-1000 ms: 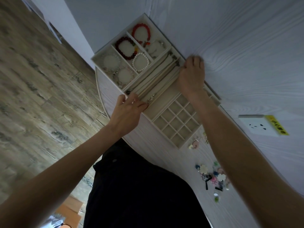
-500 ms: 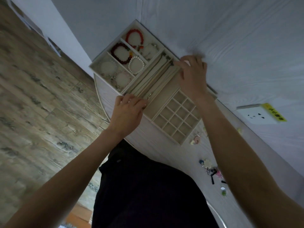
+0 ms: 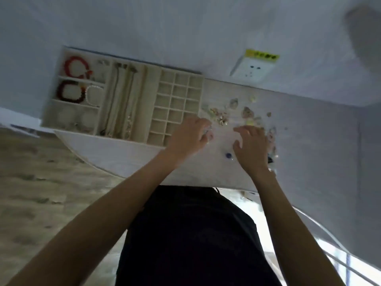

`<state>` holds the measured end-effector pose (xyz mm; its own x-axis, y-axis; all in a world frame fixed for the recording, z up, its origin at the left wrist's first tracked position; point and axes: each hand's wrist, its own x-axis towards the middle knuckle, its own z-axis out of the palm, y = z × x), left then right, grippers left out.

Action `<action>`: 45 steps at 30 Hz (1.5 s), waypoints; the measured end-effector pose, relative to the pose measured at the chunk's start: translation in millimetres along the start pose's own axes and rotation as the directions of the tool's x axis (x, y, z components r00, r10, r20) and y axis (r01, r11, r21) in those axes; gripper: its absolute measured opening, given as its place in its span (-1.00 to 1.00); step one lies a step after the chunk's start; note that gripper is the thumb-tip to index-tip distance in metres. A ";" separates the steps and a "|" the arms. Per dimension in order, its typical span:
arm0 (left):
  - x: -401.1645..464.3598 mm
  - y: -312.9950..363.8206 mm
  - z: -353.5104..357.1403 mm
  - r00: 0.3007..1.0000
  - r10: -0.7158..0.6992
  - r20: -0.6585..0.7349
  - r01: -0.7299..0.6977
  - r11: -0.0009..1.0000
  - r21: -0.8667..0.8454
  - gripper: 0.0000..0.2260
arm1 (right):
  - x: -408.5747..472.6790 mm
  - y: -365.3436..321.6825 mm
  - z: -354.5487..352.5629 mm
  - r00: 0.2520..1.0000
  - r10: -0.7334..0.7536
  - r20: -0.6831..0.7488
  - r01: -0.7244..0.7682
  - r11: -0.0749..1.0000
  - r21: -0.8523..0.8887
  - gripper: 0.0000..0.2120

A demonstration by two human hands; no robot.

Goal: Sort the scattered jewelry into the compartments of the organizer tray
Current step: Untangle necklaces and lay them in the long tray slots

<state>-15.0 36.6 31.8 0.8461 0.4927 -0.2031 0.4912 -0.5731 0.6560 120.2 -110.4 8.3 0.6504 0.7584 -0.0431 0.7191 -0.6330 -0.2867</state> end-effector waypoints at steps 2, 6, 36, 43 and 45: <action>20.8 11.8 17.8 0.996 0.044 0.077 -0.054 0.990 0.129 -0.65 | -16.8 22.3 4.0 0.998 0.052 0.021 -0.051 0.997 -0.050 -0.64; 50.5 22.8 39.0 0.990 0.049 0.129 -0.088 0.946 0.312 -0.60 | -27.2 43.7 13.7 0.994 0.074 0.085 -0.076 0.997 0.017 -0.59; 38.6 4.9 55.7 0.999 0.043 -0.022 -0.035 0.953 0.300 -0.84 | 38.2 45.6 13.0 0.990 -0.126 -0.064 0.135 0.975 0.176 -0.83; 35.0 9.2 55.4 0.998 0.041 -0.036 -0.028 0.951 0.308 -0.83 | 88.7 64.8 -0.4 0.973 0.206 0.105 -0.210 0.978 0.022 -0.75; 34.3 10.8 55.0 0.999 0.037 -0.037 -0.023 0.951 0.308 -0.82 | 93.3 59.4 2.3 0.967 0.203 0.152 -0.210 0.977 0.027 -0.79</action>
<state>30.7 11.3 -8.1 0.8554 0.4951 -0.1523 0.5110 -0.7584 0.4046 223.0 -77.0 -14.9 0.7381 0.6284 -0.2454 0.5599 -0.7736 -0.2969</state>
